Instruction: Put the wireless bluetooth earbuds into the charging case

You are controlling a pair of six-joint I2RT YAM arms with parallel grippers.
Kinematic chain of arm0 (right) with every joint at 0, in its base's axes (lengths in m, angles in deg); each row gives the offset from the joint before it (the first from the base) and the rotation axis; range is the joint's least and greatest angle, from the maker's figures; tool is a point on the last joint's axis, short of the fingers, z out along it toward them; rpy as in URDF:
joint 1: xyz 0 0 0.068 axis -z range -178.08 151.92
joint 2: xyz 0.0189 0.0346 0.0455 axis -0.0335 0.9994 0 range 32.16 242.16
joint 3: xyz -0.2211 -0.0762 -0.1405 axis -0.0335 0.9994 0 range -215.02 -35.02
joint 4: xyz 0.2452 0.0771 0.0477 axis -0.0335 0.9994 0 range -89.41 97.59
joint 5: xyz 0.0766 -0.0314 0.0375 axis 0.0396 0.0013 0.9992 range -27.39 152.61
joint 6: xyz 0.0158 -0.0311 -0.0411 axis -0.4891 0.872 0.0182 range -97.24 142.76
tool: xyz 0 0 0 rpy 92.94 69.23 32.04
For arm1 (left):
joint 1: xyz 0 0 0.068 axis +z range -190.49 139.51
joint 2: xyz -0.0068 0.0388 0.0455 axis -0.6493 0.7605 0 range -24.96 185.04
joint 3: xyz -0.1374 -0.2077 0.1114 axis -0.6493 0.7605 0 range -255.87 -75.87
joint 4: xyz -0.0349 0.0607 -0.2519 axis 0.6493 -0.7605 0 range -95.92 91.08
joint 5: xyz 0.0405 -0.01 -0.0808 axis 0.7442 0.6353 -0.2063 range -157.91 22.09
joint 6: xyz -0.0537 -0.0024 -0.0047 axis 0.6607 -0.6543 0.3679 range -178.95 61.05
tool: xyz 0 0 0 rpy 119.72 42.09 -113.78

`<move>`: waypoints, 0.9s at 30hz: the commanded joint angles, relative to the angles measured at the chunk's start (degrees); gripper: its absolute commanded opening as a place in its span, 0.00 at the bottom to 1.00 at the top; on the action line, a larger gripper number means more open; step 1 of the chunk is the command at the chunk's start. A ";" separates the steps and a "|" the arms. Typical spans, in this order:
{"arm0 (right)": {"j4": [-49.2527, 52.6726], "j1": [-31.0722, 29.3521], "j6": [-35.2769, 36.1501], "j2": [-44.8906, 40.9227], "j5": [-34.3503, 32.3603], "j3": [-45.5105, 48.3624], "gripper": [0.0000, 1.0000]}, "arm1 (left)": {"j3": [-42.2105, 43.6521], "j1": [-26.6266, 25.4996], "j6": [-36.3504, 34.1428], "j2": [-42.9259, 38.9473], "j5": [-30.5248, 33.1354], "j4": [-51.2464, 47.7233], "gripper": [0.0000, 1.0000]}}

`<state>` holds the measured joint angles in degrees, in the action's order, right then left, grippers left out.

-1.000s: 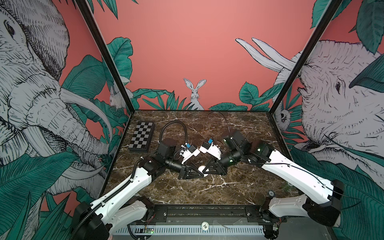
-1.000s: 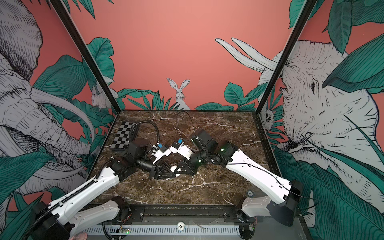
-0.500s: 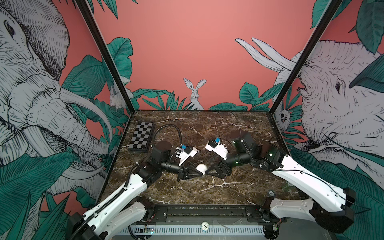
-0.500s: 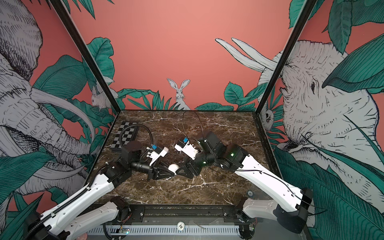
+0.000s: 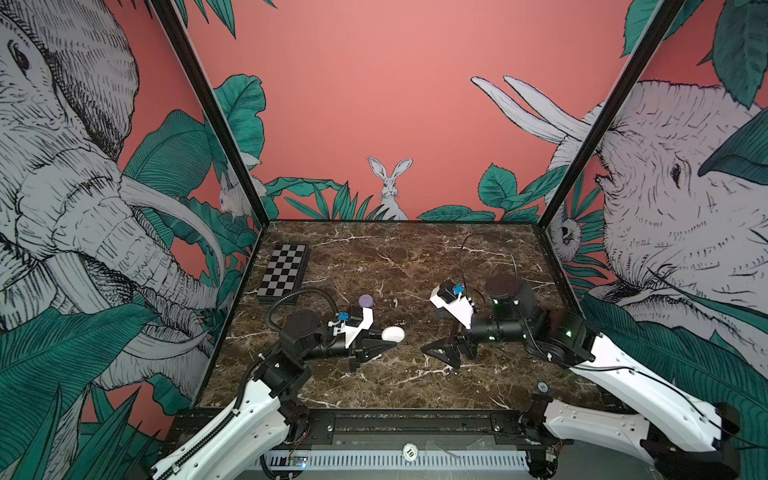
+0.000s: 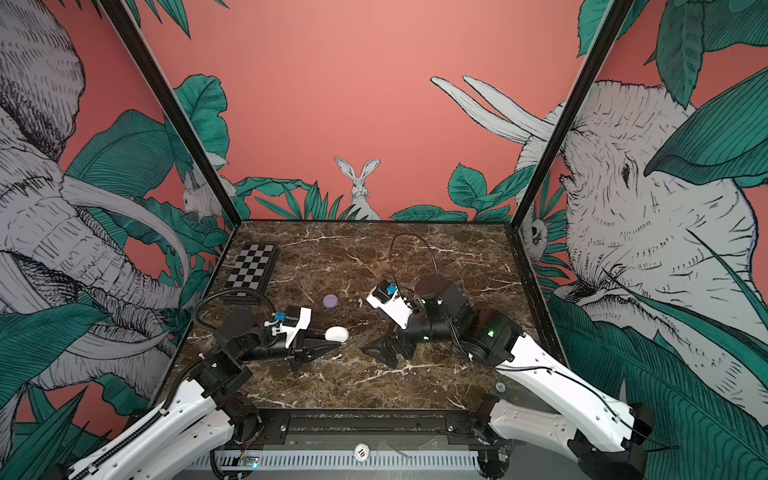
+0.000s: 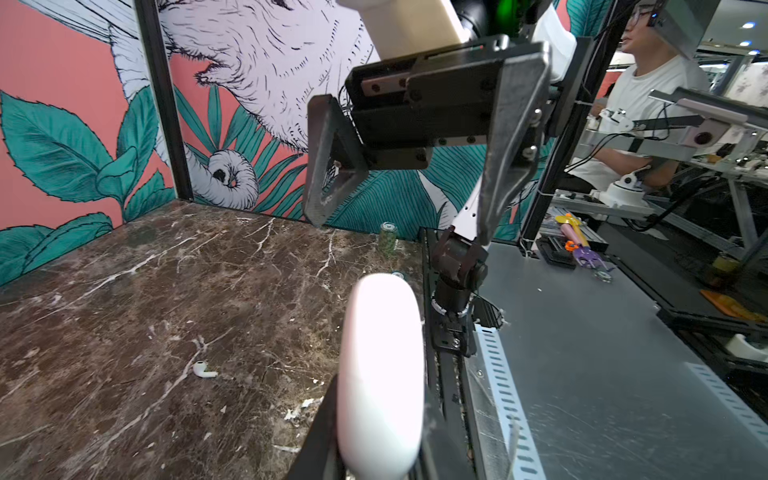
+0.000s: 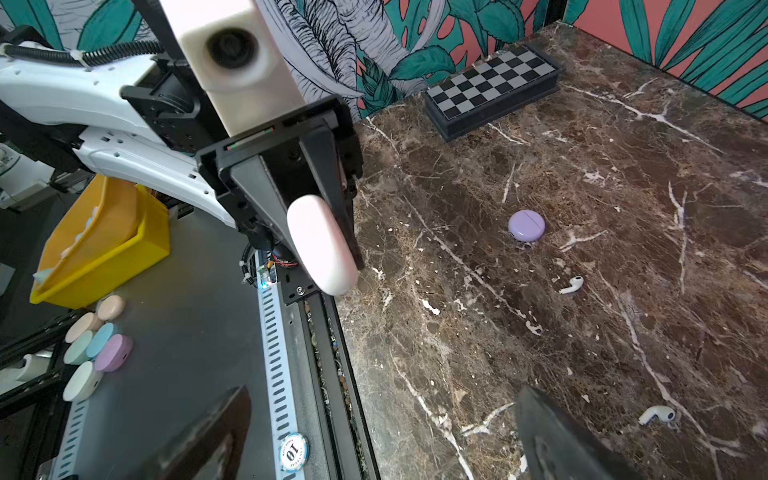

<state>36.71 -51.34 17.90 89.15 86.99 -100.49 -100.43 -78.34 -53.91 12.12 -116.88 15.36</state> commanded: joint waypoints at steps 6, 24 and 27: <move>-8.03 -0.84 1.32 -0.13 -4.62 -0.18 0.98 | 6.67 -0.13 6.78 0.71 5.75 20.52 0.00; -8.85 -8.62 6.32 3.16 -17.71 -2.00 0.98 | 5.86 -0.70 7.83 2.64 2.92 20.70 0.00; -8.67 -10.18 7.20 3.90 -18.59 -2.26 0.98 | 5.48 -0.89 8.02 3.49 1.48 20.63 0.00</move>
<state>30.22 -60.19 23.49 92.56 70.53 -101.50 -93.72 -78.75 -45.43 15.36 -112.84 36.01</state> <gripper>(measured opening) 0.981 0.228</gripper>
